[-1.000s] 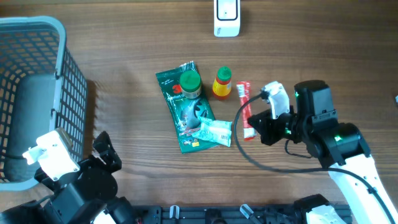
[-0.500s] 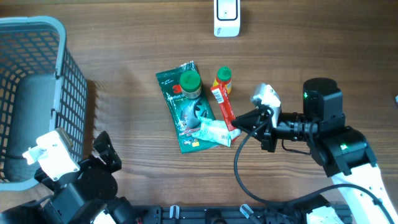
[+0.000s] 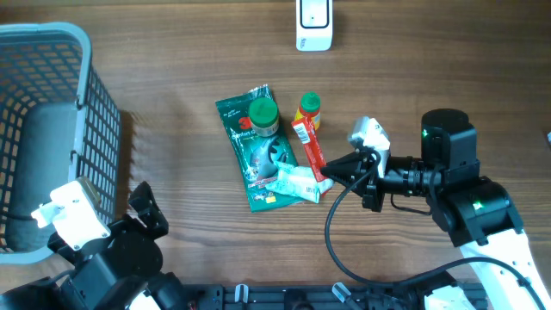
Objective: Scan the item barcode
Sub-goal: 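Lift the red stick upright with the right gripper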
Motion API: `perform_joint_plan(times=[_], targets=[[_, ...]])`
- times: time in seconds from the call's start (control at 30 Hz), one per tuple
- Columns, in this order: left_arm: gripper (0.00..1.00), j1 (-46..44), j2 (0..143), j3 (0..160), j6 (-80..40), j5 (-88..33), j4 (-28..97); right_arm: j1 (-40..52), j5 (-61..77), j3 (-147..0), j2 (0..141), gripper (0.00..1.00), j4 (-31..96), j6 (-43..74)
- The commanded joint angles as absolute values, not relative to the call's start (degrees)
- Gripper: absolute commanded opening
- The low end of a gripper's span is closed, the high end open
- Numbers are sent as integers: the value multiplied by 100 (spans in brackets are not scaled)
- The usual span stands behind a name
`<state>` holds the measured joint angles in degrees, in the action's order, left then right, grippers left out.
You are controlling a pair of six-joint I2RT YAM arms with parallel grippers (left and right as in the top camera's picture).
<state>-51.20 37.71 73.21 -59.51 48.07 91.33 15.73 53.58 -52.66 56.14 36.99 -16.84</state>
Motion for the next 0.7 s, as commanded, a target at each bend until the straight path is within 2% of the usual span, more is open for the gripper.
perform_joint_plan(times=[0.0, 0.67], targets=[[100, -5098, 3787, 7312, -6047, 4840, 9137, 1608, 5273, -5369, 5566, 5, 3647, -1789], [100, -5098, 3787, 7312, -6047, 4840, 9137, 1608, 5299, -5378, 5566, 4, 3030, -1490]])
